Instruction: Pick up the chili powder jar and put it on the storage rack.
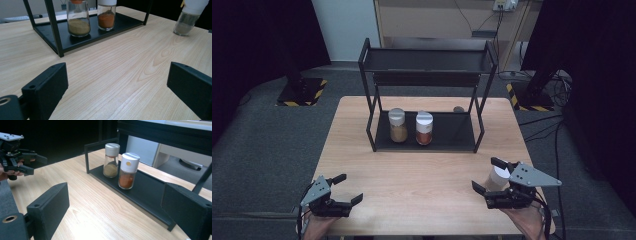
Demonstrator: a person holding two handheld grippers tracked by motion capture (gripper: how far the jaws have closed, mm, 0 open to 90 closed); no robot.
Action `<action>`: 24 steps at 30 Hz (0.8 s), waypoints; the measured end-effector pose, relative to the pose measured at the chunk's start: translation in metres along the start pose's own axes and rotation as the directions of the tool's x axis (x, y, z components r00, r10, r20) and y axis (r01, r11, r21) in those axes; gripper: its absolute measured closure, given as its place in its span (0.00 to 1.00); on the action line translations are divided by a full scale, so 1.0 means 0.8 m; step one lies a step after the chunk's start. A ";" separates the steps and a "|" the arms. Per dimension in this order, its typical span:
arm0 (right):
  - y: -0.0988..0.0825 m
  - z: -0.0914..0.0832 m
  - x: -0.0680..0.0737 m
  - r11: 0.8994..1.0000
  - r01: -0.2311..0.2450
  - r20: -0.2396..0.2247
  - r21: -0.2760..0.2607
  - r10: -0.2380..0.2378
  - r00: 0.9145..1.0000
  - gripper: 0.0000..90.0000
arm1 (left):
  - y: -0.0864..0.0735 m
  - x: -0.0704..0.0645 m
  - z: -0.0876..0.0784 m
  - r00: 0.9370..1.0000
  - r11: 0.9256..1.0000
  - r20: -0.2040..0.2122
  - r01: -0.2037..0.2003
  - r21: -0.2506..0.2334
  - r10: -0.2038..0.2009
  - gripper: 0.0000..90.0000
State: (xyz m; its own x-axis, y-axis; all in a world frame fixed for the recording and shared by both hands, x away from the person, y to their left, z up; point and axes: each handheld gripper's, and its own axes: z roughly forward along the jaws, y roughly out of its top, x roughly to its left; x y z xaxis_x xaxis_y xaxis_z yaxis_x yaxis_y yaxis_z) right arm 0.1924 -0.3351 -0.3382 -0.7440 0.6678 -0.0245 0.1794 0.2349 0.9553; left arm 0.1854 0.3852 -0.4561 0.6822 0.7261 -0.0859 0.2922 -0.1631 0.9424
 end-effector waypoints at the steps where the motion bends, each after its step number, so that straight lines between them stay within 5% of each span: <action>1: -0.003 -0.002 0.000 1.000 0.002 0.005 -0.001 -0.002 1.000 0.09 | 0.000 0.000 0.000 1.000 1.000 0.001 -0.001 -0.001 0.001 0.03; 24: -0.076 -0.016 0.005 0.999 -0.031 0.072 0.012 0.030 0.997 0.09 | -0.002 0.001 -0.001 1.000 1.000 0.009 -0.003 -0.017 0.003 0.03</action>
State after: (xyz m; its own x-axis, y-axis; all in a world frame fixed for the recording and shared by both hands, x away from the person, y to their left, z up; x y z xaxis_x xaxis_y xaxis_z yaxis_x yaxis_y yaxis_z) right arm 0.1707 -0.3558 -0.3929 -0.6901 0.7235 -0.0168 0.2101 0.2226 0.9520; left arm 0.1847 0.3868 -0.4574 0.6891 0.7195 -0.0862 0.2788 -0.1535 0.9480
